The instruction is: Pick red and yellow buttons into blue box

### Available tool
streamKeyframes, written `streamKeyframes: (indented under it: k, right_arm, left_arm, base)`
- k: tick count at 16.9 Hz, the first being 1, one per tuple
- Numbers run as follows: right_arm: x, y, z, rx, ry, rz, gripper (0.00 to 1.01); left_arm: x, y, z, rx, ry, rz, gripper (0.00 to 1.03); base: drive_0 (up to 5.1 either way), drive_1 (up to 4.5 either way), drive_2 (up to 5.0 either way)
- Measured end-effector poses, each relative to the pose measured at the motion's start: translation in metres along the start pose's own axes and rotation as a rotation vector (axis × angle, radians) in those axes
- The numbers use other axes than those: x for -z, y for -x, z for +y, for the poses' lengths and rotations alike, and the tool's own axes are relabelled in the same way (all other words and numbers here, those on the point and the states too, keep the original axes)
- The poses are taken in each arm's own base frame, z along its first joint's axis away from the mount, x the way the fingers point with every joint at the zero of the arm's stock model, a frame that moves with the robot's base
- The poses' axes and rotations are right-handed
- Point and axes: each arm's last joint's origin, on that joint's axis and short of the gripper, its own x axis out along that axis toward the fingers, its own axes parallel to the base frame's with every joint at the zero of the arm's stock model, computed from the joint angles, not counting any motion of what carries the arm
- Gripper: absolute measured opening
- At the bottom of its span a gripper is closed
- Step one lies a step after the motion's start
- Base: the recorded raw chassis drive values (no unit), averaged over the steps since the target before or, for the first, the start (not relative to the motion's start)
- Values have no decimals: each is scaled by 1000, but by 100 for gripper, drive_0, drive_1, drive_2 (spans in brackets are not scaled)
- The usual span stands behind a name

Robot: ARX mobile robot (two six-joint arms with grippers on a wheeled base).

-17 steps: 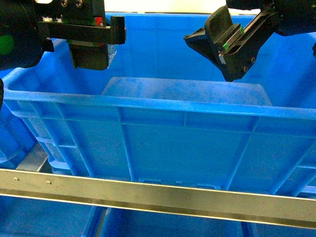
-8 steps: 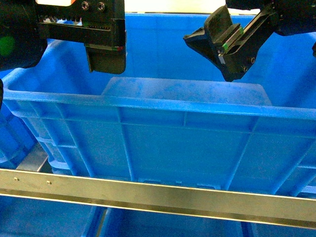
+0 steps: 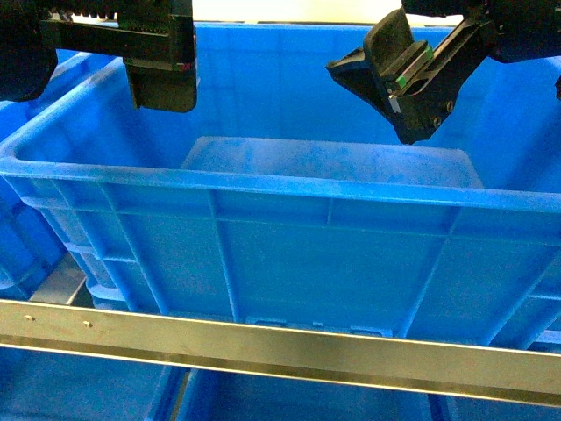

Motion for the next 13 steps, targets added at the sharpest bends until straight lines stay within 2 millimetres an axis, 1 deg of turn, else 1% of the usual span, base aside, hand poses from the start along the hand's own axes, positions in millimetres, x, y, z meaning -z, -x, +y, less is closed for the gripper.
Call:
streamKeyframes:
  k: [4, 5, 7, 9, 13]
  right_arm:
    - [0, 0, 0, 0, 0, 1, 98]
    - [0, 0, 0, -1, 0, 0, 98]
    - [0, 0, 0, 0, 0, 1, 98]
    - [0, 0, 0, 0, 0, 1, 98]
    - [0, 0, 0, 0, 0, 1, 98]
  left_arm:
    - [-4, 1, -4, 26, -20, -44, 98]
    - [-5, 5, -6, 7, -15, -76, 98]
    - [-13, 10, -4, 9, -6, -117, 98]
    - [-15, 12, -6, 52, 2, -112, 98]
    - [-15, 12, -6, 57, 13, -119, 98]
  base:
    - [0, 0, 0]
    - [0, 0, 0]
    - [0, 0, 0]
    - [0, 0, 0]
    - [0, 0, 0]
